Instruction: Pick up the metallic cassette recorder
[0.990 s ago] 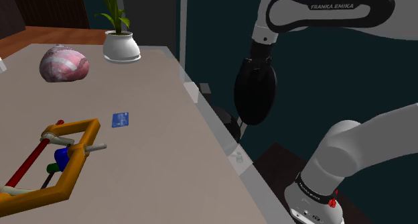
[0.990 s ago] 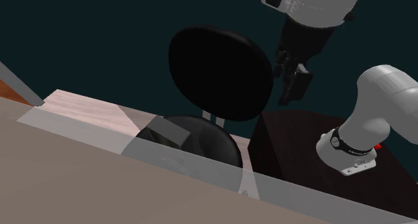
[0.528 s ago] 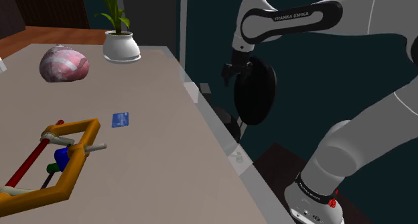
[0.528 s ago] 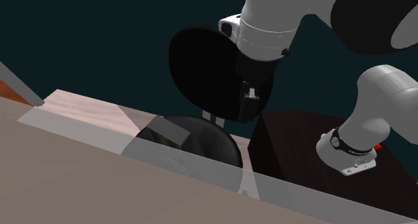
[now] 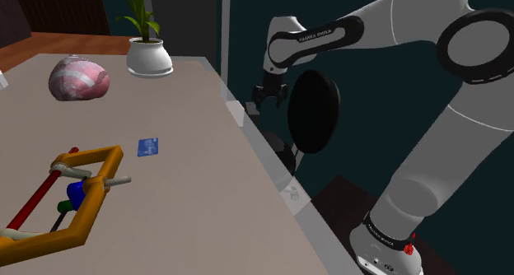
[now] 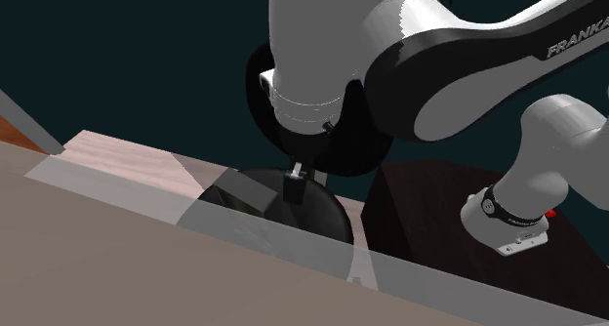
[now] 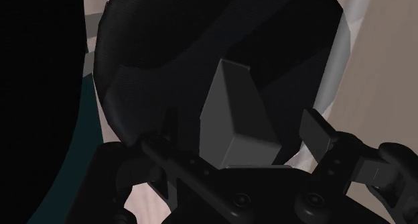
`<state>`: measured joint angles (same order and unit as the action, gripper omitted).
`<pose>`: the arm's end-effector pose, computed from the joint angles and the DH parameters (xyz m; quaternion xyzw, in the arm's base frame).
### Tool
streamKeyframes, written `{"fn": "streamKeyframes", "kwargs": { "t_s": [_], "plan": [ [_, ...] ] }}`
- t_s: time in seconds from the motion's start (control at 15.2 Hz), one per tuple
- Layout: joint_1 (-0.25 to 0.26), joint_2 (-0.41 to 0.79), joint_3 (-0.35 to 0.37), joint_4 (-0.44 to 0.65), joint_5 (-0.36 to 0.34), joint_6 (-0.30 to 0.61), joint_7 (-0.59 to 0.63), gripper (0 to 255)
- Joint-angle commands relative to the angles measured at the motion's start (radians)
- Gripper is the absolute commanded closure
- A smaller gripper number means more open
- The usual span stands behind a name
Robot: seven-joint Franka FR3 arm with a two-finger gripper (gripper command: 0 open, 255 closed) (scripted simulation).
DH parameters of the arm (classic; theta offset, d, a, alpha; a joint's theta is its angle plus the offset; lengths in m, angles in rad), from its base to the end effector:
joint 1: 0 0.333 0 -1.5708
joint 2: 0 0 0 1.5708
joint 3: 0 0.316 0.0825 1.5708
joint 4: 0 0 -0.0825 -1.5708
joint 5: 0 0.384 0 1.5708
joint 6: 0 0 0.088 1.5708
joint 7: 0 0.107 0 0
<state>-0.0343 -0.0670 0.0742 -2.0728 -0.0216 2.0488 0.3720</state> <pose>0.5363 0.0208 0.4636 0.9867 -0.1606 0.0234 0.0075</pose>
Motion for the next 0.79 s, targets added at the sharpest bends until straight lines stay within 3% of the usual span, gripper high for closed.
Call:
{"fn": "streamKeyframes", "kwargs": {
  "t_s": [0.0,0.26,0.73],
  "plan": [
    [0.003,0.080,0.006,0.059,-0.008,0.024,0.033,0],
    [0.007,0.230,0.005,0.179,-0.024,0.059,0.078,0],
    [0.009,0.266,0.001,0.129,-0.029,0.144,0.083,0]
  ]
}}
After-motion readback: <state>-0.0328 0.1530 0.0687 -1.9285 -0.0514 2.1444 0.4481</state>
